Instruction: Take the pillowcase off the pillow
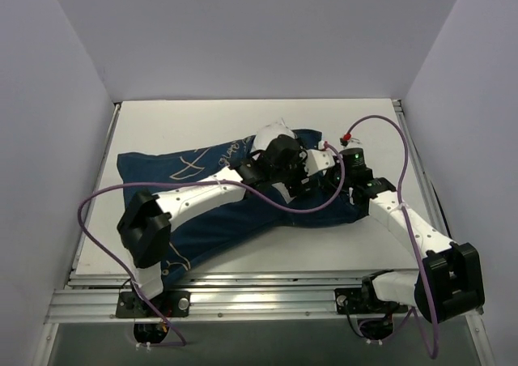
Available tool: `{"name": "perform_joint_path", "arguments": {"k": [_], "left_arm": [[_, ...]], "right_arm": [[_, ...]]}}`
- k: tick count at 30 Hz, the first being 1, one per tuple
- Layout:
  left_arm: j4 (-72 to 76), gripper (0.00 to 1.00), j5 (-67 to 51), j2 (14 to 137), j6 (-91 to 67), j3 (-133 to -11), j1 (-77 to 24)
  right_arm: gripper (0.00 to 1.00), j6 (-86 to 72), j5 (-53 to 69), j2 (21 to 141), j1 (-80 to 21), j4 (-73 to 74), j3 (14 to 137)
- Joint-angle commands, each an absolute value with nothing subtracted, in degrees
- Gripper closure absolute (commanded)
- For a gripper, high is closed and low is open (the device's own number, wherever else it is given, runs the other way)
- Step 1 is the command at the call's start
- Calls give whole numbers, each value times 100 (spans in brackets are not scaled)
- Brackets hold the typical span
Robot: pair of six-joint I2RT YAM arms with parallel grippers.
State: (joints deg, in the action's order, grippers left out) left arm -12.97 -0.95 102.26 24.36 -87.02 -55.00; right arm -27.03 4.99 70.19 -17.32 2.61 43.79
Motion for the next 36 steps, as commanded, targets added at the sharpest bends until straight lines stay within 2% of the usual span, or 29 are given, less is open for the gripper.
{"name": "perform_joint_path", "arguments": {"k": [1, 6, 7, 10, 11, 13, 14, 16, 20, 23, 24, 26, 32, 36], "left_arm": [[-1686, 7, -272, 10713, 2778, -9201, -5432], [-2136, 12, -659, 11170, 2155, -9325, -5098], [-2153, 23, -737, 11197, 2075, -9264, -5028], [-2206, 43, -826, 11241, 1706, -9159, -4782], [-2189, 55, -904, 11233, 1627, -9062, -4729], [-2127, 66, -1010, 11154, 1407, -8965, -4606], [-2083, 78, -1106, 11110, 1354, -8852, -4579], [-2004, 96, -1108, 11022, 1231, -8789, -4544], [-1758, 98, -923, 10881, 705, -8623, -4526], [-1521, 98, -941, 10758, 177, -8456, -4500], [-1451, 98, -958, 10688, -137, -8342, -4500], [-1222, 98, -975, 10591, -490, -8227, -4500], [-897, 98, -1055, 10450, -1028, -7972, -4500], [-791, 98, -1081, 10389, -1256, -7875, -4491]], "right_arm": [[100, -2602, 396, 7049, -1819, 360, 4614], [100, -2532, 290, 7023, -1854, 369, 4605], [100, -2523, 281, 7014, -1863, 352, 4597], [100, -2461, 255, 7005, -1855, 325, 4579], [100, -2452, 255, 6996, -1854, 299, 4570], [100, -2443, 255, 7005, -1872, 264, 4535], [100, -2443, 255, 7014, -1863, 246, 4526], [100, -2478, 281, 7005, -1881, 237, 4500], [97, -2645, 176, 6882, -2065, 351, 4605], [81, -2908, -253, 6663, -2320, 579, 4807], [72, -2970, -359, 6540, -2381, 641, 4869], [62, -3171, -631, 6417, -2583, 808, 5035], [59, -3498, -1177, 6249, -3286, 871, 5282], [65, -3586, -1003, 6503, -3533, 651, 5230]]}}
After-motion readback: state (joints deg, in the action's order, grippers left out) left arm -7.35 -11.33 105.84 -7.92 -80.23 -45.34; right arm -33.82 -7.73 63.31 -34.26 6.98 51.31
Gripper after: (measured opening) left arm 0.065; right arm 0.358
